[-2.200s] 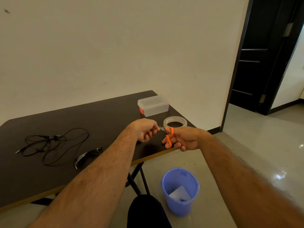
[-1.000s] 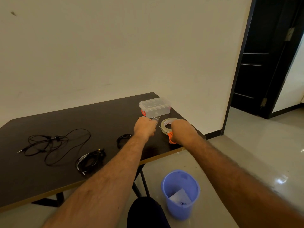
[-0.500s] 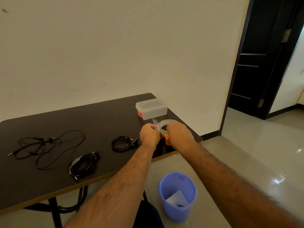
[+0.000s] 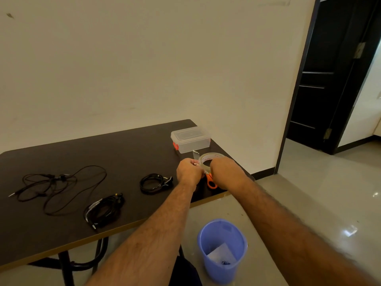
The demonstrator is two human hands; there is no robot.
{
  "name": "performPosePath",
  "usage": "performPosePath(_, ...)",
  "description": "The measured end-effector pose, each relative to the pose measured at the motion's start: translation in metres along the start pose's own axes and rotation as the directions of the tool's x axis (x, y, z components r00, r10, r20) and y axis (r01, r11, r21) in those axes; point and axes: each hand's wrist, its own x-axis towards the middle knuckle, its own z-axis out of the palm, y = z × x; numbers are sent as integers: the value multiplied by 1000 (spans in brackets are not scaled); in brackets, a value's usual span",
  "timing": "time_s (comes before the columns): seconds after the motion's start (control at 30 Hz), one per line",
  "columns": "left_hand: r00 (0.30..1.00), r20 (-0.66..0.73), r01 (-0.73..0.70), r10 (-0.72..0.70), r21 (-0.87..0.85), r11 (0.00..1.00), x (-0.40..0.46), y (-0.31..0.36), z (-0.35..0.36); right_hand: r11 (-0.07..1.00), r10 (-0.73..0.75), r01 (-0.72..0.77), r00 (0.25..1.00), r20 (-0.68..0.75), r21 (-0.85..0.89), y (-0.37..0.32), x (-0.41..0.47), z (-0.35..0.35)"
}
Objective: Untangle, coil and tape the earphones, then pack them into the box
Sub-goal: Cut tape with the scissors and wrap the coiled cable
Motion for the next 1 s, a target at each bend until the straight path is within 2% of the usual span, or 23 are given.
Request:
performPosePath(0.1,1000,18,-8,8,15,1000,2,-2,-3,999,-45,48,975,-217,8,10,-3,13)
performPosePath(0.27,989,-31,-135,145,223,965,-4,8,-21,999,3,7,979,-202,51,9,-3,13)
performPosePath(0.4,958,142,-278,249,241,930,-21,17,-45,984,29,26,953,-302,178,18,-3,11)
performPosePath(0.47,931,252,-326,265,240,914,-32,18,-60,892,33,133,934,-355,432,18,-5,5)
performPosePath(0.53,899,338,-371,279,248,895,-40,19,-79,629,-16,231,958,-285,742,9,-9,-1)
performPosePath(0.6,868,393,-413,303,236,880,-48,23,-101,367,-170,180,978,-125,913,-3,-16,-6)
performPosePath(0.67,856,401,-438,327,226,870,-53,28,-123,233,-312,123,949,-45,965,-15,-20,-8)
performPosePath(0.8,847,410,-469,337,282,837,-64,37,-172,216,-442,121,897,-14,969,-43,-28,-14)
performPosePath(1.0,896,293,-415,333,289,863,-79,33,-240,250,-427,259,894,-134,933,-100,-48,-31)
